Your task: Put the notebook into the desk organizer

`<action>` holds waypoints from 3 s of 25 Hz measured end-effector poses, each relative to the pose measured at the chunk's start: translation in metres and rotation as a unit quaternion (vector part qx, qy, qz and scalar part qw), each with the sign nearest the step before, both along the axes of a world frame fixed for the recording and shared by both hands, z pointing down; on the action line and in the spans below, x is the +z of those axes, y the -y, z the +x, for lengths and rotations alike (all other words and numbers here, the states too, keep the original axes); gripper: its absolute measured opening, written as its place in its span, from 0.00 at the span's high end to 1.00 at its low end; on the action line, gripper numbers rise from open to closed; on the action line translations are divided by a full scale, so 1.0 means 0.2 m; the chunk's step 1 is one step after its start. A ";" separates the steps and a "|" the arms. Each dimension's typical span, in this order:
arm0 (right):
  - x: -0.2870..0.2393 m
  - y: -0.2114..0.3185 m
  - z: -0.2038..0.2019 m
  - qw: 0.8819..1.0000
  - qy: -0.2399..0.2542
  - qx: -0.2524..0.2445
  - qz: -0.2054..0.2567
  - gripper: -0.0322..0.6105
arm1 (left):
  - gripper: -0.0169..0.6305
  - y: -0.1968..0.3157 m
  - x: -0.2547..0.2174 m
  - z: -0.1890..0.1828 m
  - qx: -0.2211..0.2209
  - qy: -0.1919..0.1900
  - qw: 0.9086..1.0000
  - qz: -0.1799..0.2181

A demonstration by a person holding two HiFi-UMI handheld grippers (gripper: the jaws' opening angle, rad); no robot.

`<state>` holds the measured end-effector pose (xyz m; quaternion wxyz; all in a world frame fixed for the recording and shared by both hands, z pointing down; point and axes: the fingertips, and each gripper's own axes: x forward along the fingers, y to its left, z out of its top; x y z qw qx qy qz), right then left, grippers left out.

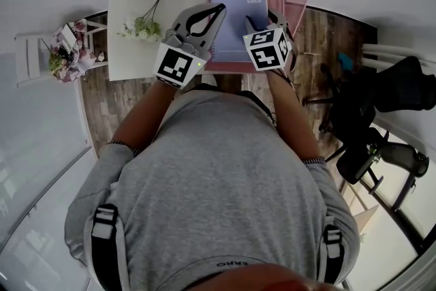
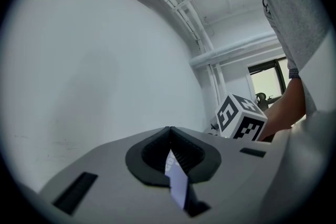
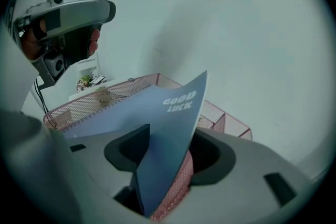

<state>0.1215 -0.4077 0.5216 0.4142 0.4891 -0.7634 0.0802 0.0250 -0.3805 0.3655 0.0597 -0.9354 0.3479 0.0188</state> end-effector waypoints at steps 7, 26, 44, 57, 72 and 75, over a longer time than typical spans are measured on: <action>0.03 0.00 0.03 1.000 -0.015 0.007 -0.003 0.52 | 0.94 0.02 0.02 0.02 0.008 0.008 1.000 -0.002; -0.13 0.03 0.12 0.999 0.002 0.005 0.036 0.49 | 0.94 0.03 0.03 0.02 0.009 0.003 1.000 -0.012; -0.84 -0.38 0.09 0.940 0.252 -0.101 0.204 0.94 | 0.94 -0.28 -0.19 0.00 -0.058 -0.019 0.998 0.007; -0.93 -0.83 0.13 0.916 0.276 -0.161 0.242 0.94 | 0.94 -0.63 -0.29 0.08 -0.068 -0.025 0.997 0.015; -0.90 -1.03 0.23 0.908 0.287 -0.154 0.264 0.94 | 0.94 -0.86 -0.21 0.09 -0.085 -0.018 0.996 0.005; -0.89 -1.04 0.24 0.909 0.285 -0.154 0.262 0.94 | 0.94 -0.89 -0.20 0.08 -0.087 -0.021 0.996 0.006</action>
